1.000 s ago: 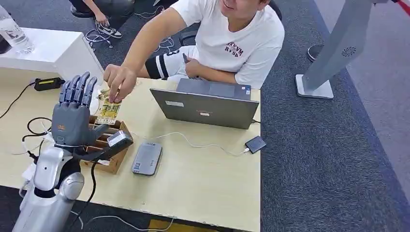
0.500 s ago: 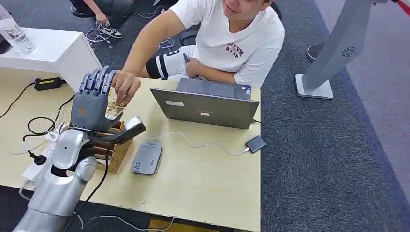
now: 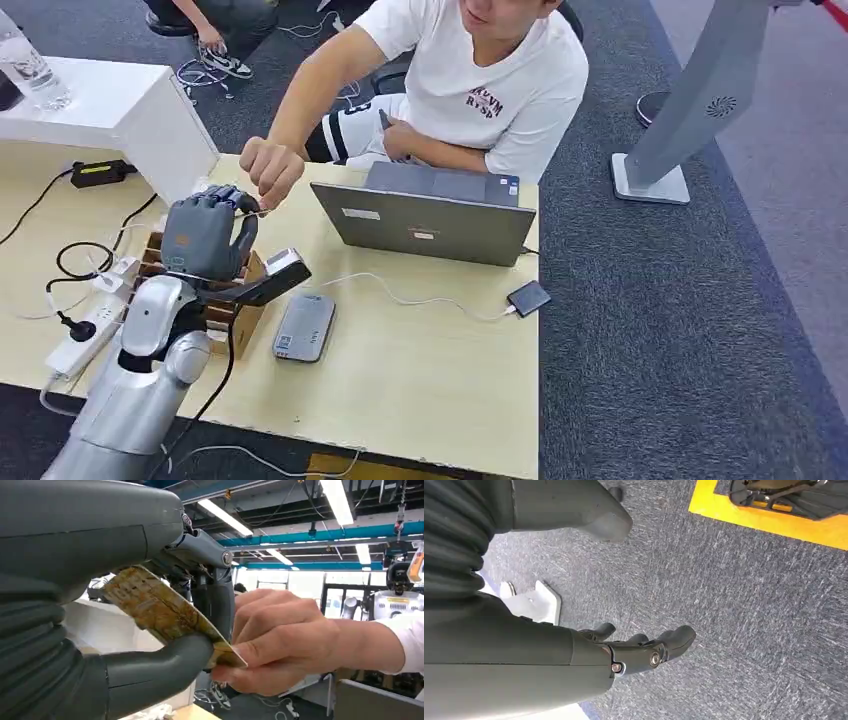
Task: Pass the card to the sensor for recognition and then transmit it.
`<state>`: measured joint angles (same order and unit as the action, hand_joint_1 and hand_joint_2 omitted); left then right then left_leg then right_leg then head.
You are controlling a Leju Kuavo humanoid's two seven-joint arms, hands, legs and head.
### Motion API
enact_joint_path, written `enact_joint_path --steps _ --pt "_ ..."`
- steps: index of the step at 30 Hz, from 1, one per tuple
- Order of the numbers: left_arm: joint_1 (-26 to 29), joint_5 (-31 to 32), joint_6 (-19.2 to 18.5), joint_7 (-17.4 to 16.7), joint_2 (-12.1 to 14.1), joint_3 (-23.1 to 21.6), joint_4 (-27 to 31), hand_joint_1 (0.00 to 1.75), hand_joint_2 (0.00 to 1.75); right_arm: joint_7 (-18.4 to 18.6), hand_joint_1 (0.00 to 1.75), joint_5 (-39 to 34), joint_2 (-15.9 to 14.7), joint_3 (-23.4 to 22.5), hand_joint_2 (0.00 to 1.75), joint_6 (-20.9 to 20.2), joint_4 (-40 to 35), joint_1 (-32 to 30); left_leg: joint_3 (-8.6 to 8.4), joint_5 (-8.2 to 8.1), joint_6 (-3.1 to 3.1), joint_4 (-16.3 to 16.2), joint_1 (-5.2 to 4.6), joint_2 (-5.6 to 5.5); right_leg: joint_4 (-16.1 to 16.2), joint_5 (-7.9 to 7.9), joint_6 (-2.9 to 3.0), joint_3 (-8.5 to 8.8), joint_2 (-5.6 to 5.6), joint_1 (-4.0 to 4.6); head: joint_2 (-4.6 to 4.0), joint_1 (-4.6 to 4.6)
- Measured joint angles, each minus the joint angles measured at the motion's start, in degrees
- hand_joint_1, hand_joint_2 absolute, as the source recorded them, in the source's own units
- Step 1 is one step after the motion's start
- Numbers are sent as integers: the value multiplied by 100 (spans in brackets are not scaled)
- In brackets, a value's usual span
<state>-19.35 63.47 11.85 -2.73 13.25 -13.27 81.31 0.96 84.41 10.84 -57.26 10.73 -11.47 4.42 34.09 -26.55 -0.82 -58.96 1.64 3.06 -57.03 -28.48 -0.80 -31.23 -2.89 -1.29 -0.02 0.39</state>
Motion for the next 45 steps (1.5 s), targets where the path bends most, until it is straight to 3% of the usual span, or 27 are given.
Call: enact_joint_path --steps 9,20,26,45 --pt "196 2 46 11 -50 -2 0 175 175 20 0 15 0 35 175 -2 -2 -21 0 0 0 0 0 0 0 0 0 -1 0 0 0 0" --pt "475 544 -122 -102 -203 -286 -17 175 175 24 0 22 0 85 175 -2 0 -23 2 -1 1 0 0 0 0 0 0 -1 0 0 0 0" --pt "798 739 -201 -227 -256 -518 -349 175 175 79 0 101 0 155 175 -6 0 -19 3 -2 1 0 0 0 0 -1 0 -3 0 0 0 0" --pt "1167 487 -247 -319 -264 -516 -1043 175 175 -39 0 203 0 313 175 -7 0 -22 7 -3 2 1 0 -1 0 -1 -1 -3 -2 0 0 0"
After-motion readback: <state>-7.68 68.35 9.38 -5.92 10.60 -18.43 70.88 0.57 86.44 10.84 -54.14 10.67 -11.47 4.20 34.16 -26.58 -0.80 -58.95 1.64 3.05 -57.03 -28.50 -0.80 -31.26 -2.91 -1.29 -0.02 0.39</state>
